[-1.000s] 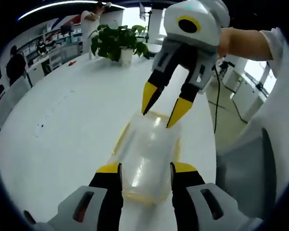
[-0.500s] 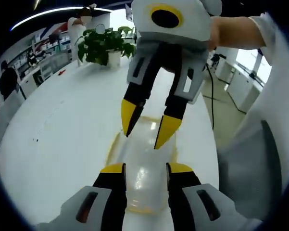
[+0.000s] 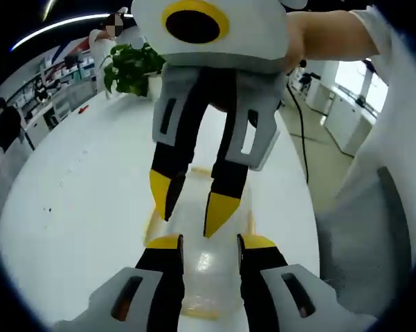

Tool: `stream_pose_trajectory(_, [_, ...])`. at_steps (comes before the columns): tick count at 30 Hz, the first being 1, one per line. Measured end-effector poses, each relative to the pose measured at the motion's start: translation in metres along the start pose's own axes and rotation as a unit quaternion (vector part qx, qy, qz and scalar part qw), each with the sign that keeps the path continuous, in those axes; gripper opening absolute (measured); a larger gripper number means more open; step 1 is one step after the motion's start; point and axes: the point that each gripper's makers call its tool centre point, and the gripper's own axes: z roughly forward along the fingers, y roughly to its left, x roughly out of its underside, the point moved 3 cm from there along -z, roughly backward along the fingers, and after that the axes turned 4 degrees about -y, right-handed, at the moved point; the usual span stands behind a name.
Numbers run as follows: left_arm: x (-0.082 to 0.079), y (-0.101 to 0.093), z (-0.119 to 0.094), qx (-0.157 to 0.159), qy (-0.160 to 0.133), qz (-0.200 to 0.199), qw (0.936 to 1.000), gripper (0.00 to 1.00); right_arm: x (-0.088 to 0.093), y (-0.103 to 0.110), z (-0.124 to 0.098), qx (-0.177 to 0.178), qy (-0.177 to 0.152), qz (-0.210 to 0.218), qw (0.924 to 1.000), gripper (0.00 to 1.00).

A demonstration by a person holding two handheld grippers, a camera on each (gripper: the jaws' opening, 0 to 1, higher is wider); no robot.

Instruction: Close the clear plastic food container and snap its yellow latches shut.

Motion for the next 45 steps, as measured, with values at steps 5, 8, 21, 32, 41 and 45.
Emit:
stream_pose_trajectory(5, [0.0, -0.004, 0.001, 0.002, 0.002, 0.008, 1.0, 0.3, 0.005, -0.01, 0.003, 0.011, 0.02, -0.012, 0.9997, 0.33])
stream_pose_trajectory(8, [-0.002, -0.009, 0.002, 0.0, -0.012, 0.028, 0.9995, 0.31, 0.006, -0.015, 0.004, 0.014, 0.025, -0.012, 0.9995, 0.38])
stream_pose_trajectory(21, [0.004, -0.021, 0.007, -0.017, 0.007, 0.065, 0.9977, 0.39, 0.013, -0.015, 0.01, -0.017, 0.056, -0.031, 0.9978, 0.44])
stream_pose_trajectory(32, [0.011, -0.02, 0.017, -0.057, 0.028, 0.128, 0.9897, 0.47, 0.016, -0.019, 0.012, -0.039, 0.072, -0.004, 0.9966, 0.45])
stream_pose_trajectory(41, [0.013, -0.016, 0.016, -0.041, 0.032, 0.122, 0.9912, 0.44, 0.015, -0.018, 0.015, -0.07, 0.089, -0.009, 0.9936, 0.43])
stream_pose_trajectory(45, [0.013, -0.017, 0.016, -0.036, 0.034, 0.121, 0.9914, 0.44, 0.014, -0.019, 0.016, -0.082, 0.095, -0.017, 0.992, 0.43])
